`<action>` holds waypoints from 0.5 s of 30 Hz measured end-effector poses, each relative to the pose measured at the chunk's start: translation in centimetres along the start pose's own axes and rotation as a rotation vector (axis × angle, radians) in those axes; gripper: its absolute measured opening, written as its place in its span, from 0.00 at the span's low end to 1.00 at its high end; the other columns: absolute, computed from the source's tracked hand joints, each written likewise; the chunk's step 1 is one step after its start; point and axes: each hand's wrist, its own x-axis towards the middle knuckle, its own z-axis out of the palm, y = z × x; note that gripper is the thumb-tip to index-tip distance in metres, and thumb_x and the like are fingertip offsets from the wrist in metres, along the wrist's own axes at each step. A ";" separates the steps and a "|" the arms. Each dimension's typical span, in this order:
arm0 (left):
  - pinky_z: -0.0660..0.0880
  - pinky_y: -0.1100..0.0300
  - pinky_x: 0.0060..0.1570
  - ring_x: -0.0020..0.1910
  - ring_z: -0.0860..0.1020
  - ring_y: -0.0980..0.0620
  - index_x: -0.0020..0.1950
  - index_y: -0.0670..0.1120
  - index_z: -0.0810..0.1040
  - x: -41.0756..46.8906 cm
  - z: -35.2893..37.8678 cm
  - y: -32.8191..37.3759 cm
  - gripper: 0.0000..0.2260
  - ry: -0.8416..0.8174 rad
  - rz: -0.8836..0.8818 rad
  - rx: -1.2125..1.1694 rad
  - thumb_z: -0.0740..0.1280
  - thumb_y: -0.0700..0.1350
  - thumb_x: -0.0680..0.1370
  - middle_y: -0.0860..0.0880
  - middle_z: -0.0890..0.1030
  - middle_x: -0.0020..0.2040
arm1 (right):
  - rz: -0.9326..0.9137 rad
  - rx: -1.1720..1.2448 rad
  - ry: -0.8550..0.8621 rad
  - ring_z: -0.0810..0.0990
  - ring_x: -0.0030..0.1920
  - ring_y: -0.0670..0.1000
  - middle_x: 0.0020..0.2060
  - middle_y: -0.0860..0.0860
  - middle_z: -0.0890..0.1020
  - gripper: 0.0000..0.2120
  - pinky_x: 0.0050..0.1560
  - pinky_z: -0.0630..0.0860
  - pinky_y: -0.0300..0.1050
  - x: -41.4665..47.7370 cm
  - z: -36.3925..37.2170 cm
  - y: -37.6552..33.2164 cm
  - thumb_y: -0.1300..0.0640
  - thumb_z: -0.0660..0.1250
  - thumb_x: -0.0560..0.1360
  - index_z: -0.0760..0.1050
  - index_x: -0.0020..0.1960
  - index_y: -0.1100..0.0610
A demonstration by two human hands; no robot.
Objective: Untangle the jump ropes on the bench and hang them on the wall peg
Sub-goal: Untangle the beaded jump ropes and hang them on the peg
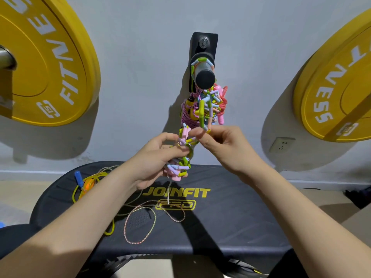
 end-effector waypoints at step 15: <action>0.71 0.62 0.22 0.27 0.80 0.45 0.55 0.51 0.83 -0.9 1.1 0.1 0.30 0.068 0.072 0.180 0.69 0.75 0.70 0.39 0.87 0.51 | 0.123 0.154 0.044 0.70 0.27 0.55 0.35 0.61 0.87 0.10 0.28 0.69 0.44 0.3 0.8 0.0 0.50 0.68 0.84 0.81 0.46 0.51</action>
